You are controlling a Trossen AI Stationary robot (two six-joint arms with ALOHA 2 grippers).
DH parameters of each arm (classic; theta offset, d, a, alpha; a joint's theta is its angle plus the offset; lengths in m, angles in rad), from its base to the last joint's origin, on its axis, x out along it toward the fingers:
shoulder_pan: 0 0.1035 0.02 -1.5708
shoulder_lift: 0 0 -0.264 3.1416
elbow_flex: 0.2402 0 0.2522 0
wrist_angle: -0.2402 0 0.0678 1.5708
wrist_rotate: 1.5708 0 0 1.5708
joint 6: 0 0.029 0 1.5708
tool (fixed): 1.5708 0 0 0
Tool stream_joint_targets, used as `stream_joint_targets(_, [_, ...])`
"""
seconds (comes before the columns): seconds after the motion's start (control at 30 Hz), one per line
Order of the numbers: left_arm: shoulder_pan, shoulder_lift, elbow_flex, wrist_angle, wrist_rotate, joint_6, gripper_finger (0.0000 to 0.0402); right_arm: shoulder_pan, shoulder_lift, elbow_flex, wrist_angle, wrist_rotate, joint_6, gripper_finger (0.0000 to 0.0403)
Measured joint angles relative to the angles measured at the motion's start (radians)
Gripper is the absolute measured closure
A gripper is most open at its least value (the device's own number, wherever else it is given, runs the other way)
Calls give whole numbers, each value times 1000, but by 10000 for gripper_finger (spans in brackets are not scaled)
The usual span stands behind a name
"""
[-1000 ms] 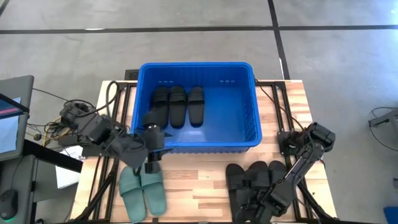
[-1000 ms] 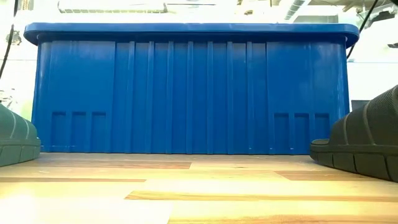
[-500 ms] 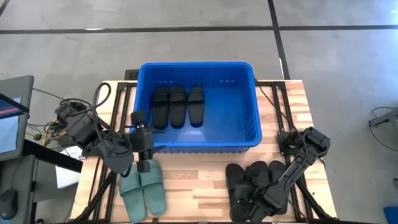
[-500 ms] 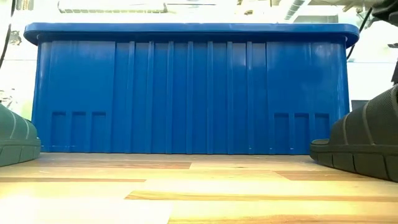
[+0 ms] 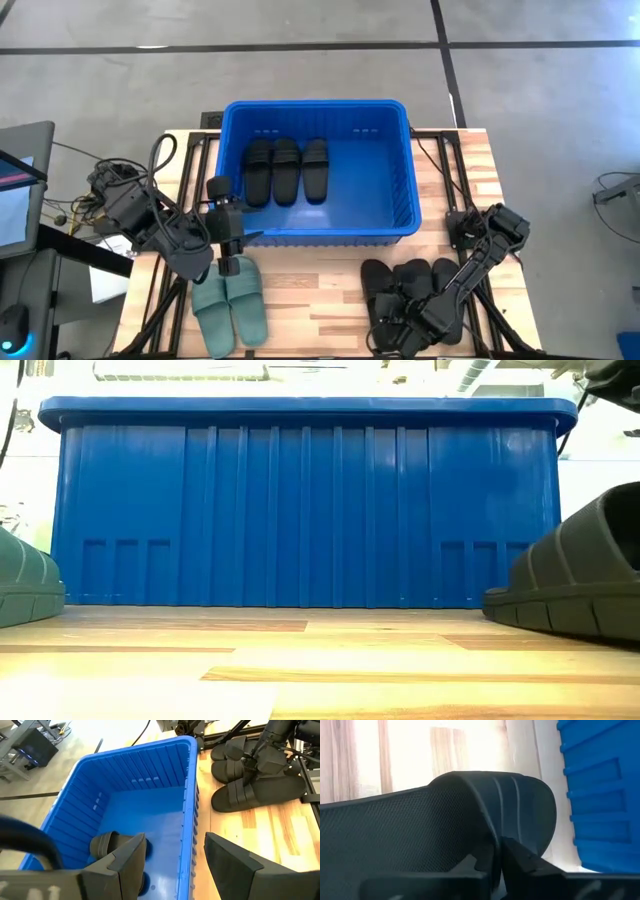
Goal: Pick and place slides into bin
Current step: Put the black slide into the blue bin
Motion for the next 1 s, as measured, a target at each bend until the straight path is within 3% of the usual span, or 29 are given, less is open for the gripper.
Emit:
stream_joint_targets(0.27, [0,0,0,-10,0,-3,209,-1,0,42,-36,-1,35,396])
stream_joint_targets(0.8, [0,0,0,-50,-39,26,209,0,0,369,-329,38,52,401])
stream_joint_targets(1.0, [0,0,0,-84,-49,19,209,-4,0,538,-414,100,44,401])
